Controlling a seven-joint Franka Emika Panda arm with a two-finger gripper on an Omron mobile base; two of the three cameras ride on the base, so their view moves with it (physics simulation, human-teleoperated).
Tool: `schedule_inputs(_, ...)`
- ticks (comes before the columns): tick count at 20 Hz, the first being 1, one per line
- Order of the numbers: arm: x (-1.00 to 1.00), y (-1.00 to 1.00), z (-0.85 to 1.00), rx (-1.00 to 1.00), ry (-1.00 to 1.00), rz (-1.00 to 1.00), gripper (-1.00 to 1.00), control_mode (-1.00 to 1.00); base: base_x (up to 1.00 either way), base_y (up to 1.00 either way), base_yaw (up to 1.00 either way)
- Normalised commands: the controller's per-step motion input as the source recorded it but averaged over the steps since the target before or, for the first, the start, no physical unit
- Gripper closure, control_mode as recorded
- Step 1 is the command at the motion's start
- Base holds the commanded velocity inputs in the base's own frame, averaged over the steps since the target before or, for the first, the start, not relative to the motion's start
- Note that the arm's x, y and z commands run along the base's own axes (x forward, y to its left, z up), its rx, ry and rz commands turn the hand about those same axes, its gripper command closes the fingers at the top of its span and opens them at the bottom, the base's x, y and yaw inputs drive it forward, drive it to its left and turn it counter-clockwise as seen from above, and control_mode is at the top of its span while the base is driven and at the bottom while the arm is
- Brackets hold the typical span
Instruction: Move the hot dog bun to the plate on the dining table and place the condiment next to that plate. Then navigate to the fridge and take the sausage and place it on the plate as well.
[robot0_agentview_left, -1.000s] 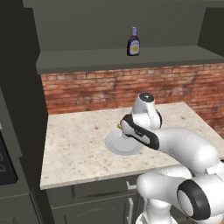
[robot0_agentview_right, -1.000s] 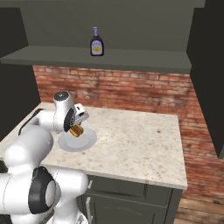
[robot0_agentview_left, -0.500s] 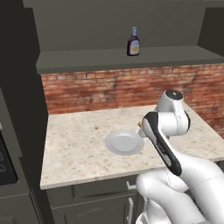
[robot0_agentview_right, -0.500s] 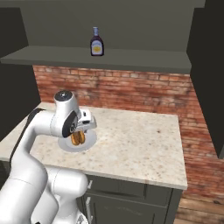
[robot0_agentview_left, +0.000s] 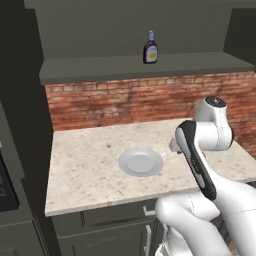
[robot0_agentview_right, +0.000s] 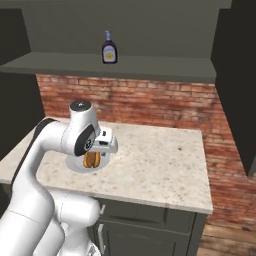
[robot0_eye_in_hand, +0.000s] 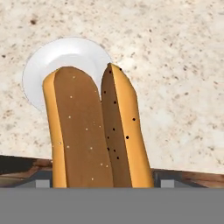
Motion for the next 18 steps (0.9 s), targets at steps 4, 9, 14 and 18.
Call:
schedule_inputs(4, 0.0, 0.0, 0.0, 0.0, 0.0, 0.0, 1.0, 1.0, -1.0, -0.23, -0.24)
schedule_inputs(9, 0.0, 0.0, 0.0, 0.0, 0.0, 0.0, 1.0, 1.0, -0.98, -0.05, -0.13)
schedule_inputs(14, 0.0, 0.0, 0.0, 0.0, 0.0, 0.0, 1.0, 1.0, -0.65, 0.0, 0.56)
schedule_inputs(18, 0.0, 0.0, 0.0, 0.0, 0.0, 0.0, 1.0, 1.0, -0.46, 0.0, 0.77)
